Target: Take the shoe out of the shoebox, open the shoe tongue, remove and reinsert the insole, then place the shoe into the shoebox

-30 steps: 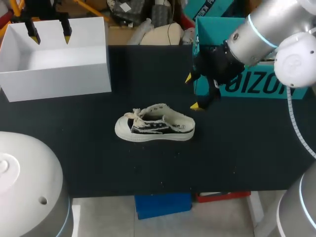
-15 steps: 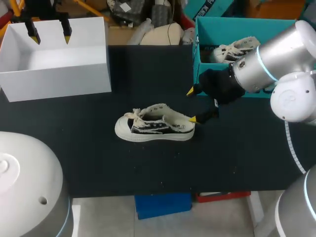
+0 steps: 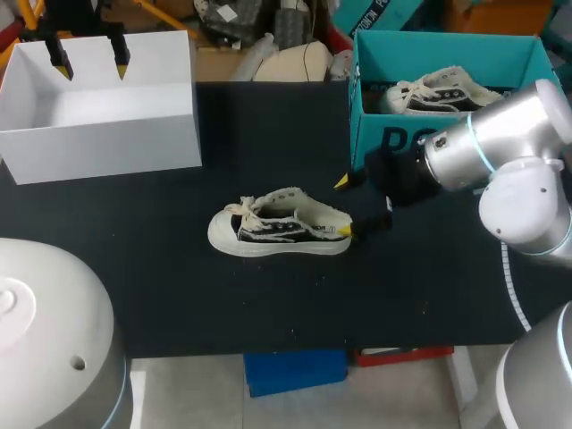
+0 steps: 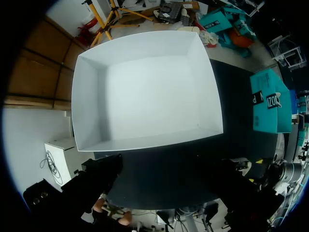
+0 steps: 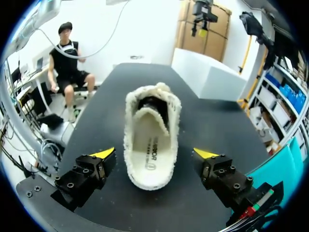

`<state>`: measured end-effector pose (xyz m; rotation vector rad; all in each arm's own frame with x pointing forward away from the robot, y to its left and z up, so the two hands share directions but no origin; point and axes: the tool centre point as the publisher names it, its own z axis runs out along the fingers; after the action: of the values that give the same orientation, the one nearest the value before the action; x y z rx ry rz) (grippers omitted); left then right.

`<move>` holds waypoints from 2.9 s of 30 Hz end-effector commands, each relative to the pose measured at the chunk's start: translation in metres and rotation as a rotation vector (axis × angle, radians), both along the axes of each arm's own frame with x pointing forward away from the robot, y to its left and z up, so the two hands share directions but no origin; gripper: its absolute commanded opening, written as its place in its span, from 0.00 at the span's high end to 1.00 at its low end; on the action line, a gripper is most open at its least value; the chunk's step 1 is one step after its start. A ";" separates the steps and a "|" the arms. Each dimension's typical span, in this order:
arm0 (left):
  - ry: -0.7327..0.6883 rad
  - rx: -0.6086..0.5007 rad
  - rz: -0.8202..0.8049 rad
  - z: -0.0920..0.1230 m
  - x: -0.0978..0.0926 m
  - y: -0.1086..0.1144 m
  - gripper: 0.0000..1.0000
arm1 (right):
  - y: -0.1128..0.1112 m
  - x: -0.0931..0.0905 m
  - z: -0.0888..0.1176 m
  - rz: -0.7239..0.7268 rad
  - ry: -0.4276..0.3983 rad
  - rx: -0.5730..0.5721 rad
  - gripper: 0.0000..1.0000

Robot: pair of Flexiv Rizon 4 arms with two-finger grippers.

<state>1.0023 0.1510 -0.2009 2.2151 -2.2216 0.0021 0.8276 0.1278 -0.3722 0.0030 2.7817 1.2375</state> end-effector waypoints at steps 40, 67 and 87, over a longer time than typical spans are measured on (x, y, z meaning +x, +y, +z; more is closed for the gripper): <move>0.001 0.002 0.002 0.001 -0.001 -0.001 0.00 | 0.021 0.000 -0.067 0.004 0.078 0.186 0.25; -0.055 0.080 0.104 0.008 -0.064 -0.112 0.00 | 0.022 0.000 -0.068 0.003 0.082 0.180 1.00; 0.014 0.058 -0.031 -0.018 -0.112 -0.170 0.00 | 0.022 0.000 -0.068 0.003 0.082 0.180 1.00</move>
<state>0.8907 -0.0197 -0.2189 2.2019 -2.2768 -0.0800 0.8267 0.1468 -0.4373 0.0627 2.7265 1.5182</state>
